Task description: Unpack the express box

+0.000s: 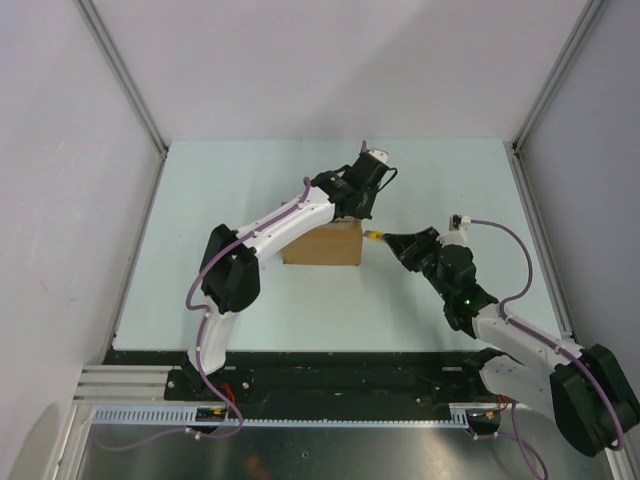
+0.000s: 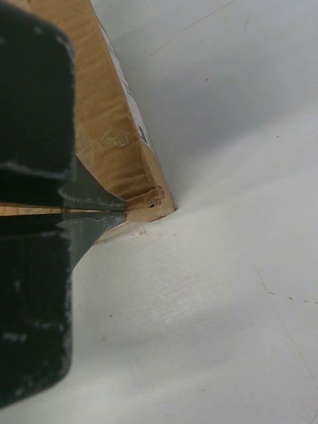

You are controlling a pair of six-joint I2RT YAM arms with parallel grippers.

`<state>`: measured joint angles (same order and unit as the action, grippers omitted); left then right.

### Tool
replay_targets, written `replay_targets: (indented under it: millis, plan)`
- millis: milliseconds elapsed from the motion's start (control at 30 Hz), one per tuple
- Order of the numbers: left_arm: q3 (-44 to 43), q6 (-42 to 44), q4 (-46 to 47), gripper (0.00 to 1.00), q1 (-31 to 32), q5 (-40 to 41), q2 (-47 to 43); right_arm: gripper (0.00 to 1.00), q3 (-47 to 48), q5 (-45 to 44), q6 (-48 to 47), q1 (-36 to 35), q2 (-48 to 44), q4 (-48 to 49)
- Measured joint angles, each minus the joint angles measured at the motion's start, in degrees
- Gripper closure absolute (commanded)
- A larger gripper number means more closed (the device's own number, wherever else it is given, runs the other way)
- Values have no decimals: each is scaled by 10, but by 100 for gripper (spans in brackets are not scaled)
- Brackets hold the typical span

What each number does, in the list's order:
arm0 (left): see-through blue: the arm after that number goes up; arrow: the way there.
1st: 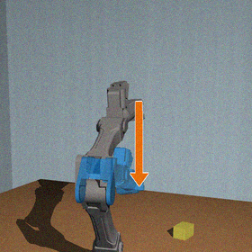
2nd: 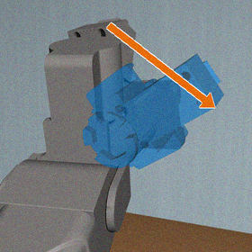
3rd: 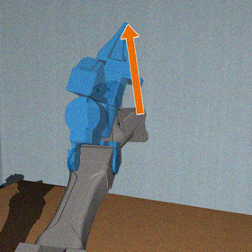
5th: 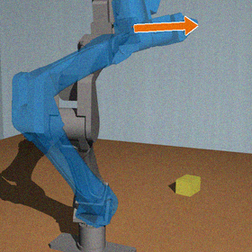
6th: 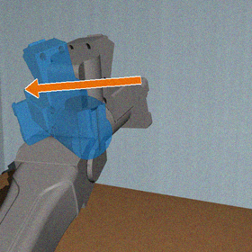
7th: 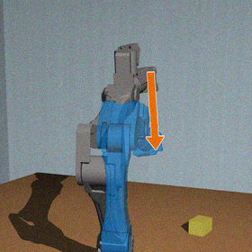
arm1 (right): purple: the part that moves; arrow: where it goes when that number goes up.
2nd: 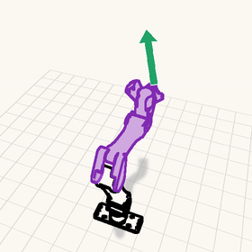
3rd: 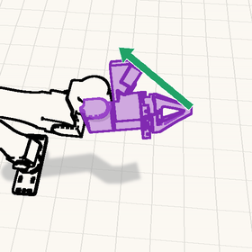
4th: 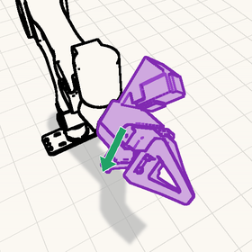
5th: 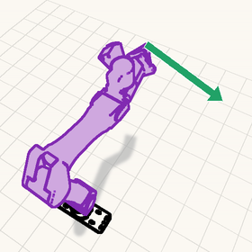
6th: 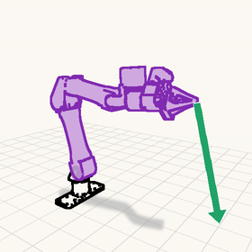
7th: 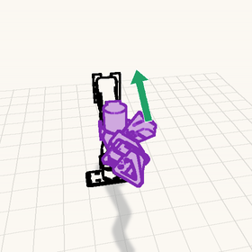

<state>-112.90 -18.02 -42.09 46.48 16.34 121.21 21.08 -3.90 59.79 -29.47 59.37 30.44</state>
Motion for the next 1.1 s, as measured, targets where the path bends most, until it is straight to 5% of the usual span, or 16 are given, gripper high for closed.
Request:
replay_targets:
  millis: [200,500,600,700,833,967,1100]
  plan:
    - [-3,0,-1,96,0,-6,1,100,-1,6,-3,19,-31,-30]
    - [-46,1,-41,54,-3,-52,11,100,11,1,-24,65,0,-35]
    - [-63,0,-51,50,-2,-68,10,100,34,4,-45,75,63,-14]
    - [-69,0,-53,51,-1,-78,4,100,69,16,-64,84,140,22]
    - [-43,2,-53,69,1,-82,-33,100,116,20,-88,94,218,58]
    - [59,13,-48,84,4,-86,-133,100,175,31,-113,98,289,91]
    - [209,18,-26,85,10,-88,-267,100,241,79,-128,105,362,120]
